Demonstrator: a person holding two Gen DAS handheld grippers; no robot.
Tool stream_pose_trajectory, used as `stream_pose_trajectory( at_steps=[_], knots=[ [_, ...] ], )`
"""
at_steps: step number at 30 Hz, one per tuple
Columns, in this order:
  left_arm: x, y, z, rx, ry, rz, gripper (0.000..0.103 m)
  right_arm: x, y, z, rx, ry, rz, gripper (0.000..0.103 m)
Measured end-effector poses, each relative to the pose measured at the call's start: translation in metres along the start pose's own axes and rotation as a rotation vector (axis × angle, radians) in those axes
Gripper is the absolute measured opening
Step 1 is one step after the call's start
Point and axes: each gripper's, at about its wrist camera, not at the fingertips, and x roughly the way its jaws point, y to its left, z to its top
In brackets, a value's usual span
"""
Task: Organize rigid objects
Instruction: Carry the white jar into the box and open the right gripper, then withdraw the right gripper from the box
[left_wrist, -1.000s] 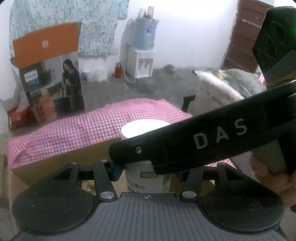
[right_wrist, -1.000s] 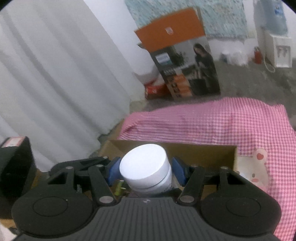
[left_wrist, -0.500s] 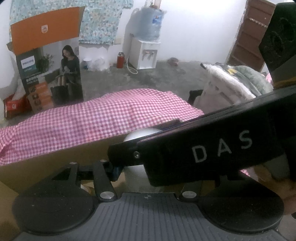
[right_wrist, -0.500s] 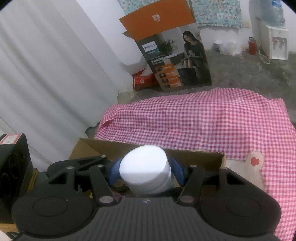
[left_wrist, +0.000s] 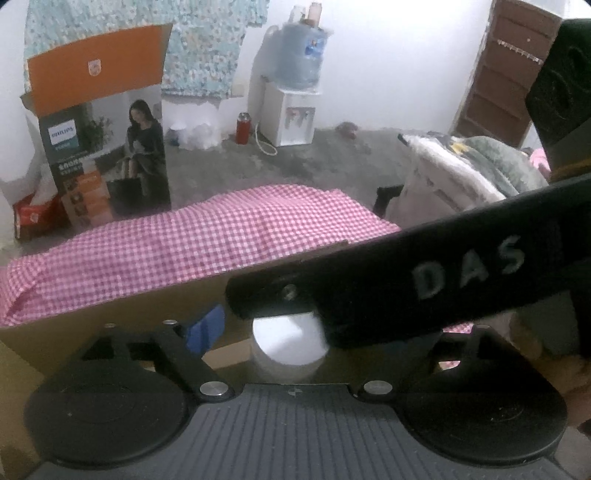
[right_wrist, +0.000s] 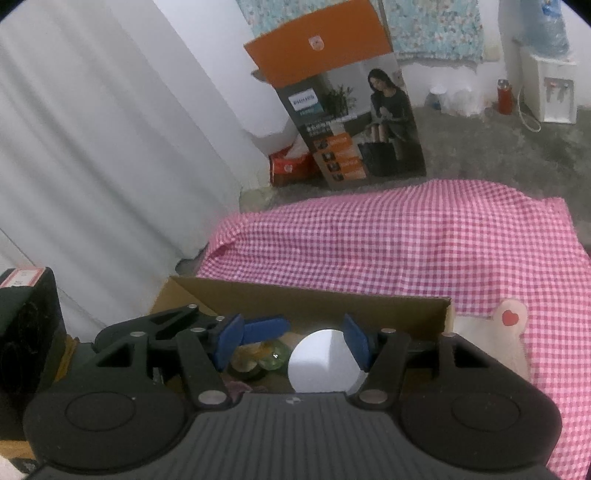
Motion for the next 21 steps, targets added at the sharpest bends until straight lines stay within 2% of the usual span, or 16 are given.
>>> stream_pose_trajectory(
  at_steps=[4, 11, 15, 17, 21],
  knots=[
    [-0.019, -0.007, -0.001, 0.011, -0.028, 0.003, 0.096, -0.024, 0.010, -0.005, -0.012, -0.054, -0.005, 0.070],
    [-0.069, -0.022, -0.012, 0.014, -0.075, -0.012, 0.101, -0.080, 0.035, -0.028, -0.048, -0.155, -0.042, 0.082],
    [-0.102, -0.030, -0.025, 0.038, -0.102, 0.024, 0.103, -0.116, 0.052, -0.050, -0.082, -0.213, -0.077, 0.088],
    [-0.118, -0.031, -0.033, 0.037, -0.116, 0.039, 0.103, -0.134, 0.060, -0.062, -0.089, -0.244, -0.088, 0.095],
    [-0.146, -0.028, -0.051, 0.002, -0.143, 0.074, 0.103, -0.166, 0.078, -0.086, -0.110, -0.302, -0.105, 0.100]
  ],
)
